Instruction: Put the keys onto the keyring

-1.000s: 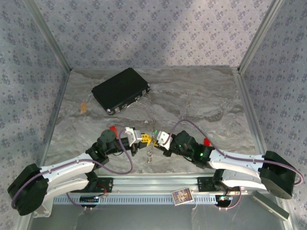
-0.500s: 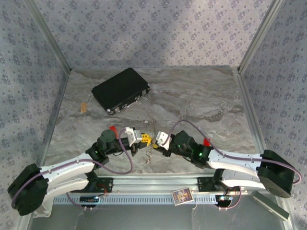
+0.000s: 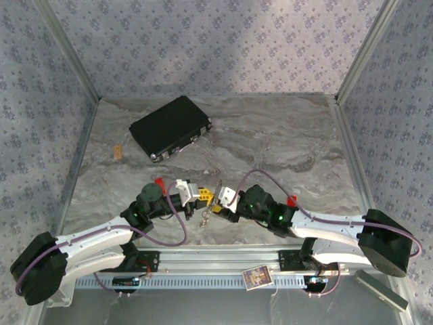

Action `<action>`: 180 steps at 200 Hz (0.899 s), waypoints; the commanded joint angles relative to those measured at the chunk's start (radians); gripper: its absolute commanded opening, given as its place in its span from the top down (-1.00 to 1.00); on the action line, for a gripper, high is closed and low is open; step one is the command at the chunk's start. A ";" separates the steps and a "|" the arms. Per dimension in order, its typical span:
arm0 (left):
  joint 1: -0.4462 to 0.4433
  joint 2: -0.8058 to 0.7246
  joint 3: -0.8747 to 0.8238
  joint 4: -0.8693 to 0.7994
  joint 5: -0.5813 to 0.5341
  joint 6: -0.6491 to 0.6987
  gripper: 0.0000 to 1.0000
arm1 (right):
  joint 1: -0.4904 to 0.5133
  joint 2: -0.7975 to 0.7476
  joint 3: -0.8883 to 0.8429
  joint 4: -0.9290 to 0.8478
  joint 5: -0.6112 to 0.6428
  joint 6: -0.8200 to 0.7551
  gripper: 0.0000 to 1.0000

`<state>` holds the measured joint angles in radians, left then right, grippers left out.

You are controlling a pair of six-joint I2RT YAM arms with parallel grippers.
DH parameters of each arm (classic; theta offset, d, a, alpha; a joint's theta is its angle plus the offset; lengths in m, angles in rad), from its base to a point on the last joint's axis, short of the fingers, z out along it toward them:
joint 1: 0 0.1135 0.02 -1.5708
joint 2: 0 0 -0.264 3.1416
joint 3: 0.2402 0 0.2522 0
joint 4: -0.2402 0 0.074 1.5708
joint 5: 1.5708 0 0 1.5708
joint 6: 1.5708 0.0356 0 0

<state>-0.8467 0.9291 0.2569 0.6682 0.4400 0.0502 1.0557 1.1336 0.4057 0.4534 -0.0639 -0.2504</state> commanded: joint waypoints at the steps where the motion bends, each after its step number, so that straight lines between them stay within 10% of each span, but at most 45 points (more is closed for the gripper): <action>1: -0.002 -0.021 -0.001 0.068 0.000 -0.006 1.00 | 0.006 -0.011 -0.005 0.000 -0.001 0.016 0.12; 180: -0.004 -0.027 0.001 0.057 0.002 -0.004 1.00 | 0.009 -0.075 -0.012 -0.087 0.053 -0.002 -0.06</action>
<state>-0.8467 0.9180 0.2569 0.6701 0.4400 0.0505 1.0565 1.0786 0.4023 0.3332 0.0113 -0.2520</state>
